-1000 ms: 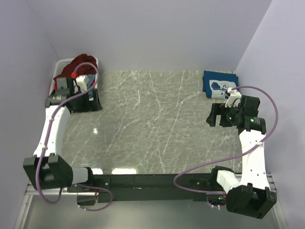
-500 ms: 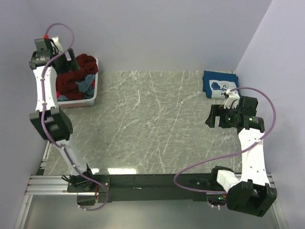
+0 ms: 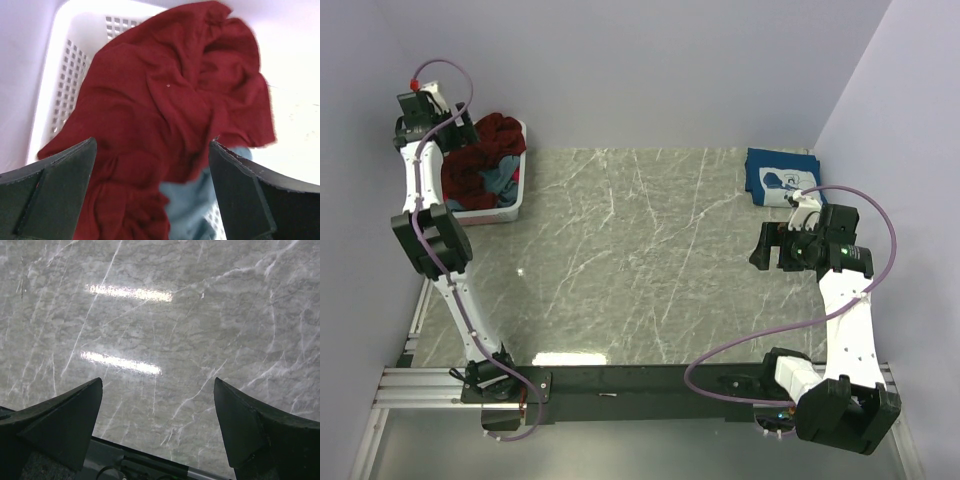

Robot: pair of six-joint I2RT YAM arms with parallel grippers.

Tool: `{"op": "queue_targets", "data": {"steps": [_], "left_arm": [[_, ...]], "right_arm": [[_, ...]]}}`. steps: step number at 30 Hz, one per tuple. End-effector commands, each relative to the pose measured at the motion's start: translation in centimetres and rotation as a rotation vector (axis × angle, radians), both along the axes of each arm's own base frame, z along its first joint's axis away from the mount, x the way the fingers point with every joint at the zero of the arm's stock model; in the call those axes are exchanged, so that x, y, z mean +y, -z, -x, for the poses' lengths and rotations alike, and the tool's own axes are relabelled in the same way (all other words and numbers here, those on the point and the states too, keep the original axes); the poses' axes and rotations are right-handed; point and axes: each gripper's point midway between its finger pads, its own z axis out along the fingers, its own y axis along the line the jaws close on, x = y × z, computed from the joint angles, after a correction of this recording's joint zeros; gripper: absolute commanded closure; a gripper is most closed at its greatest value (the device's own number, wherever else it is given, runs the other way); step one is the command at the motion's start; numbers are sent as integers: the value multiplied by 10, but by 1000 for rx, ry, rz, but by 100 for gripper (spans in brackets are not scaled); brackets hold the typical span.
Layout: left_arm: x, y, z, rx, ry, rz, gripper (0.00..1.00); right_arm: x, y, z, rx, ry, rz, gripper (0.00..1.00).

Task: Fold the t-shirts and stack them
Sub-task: Grab the tshirt from the pile

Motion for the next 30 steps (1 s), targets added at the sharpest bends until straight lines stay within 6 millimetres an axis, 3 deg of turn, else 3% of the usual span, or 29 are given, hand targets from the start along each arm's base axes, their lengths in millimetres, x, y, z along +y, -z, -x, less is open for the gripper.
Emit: {"op": "queue_targets", "data": {"steps": [1,10,16,20,25,27,29,30], "left_arm": [[10,5,-23,-55,-9,-24,1],[32,56,-32,1,-32,-64,5],[32,65,-35,6,-12,-67,34],[29,38,-38,-59,1,-56,52],[27,-26,-39,-190,-2,-78,65],[26,-54,-36,-238,-5,-94,76],[27,-75,-33,-277,-15,-109,97],[25,-95,-29,-311,-14,-124,100]], "right_arm": [[0,-6,-2,-38,1,3,2],[-1,-1,-3,-23,8,3,2],[-2,3,-5,-5,9,0,2],[-3,4,-5,-6,12,0,2],[-1,4,-5,-6,5,-7,2],[0,4,-5,-7,3,-9,2],[0,3,-5,-9,2,-10,2],[0,3,-5,-10,1,-11,2]]}}
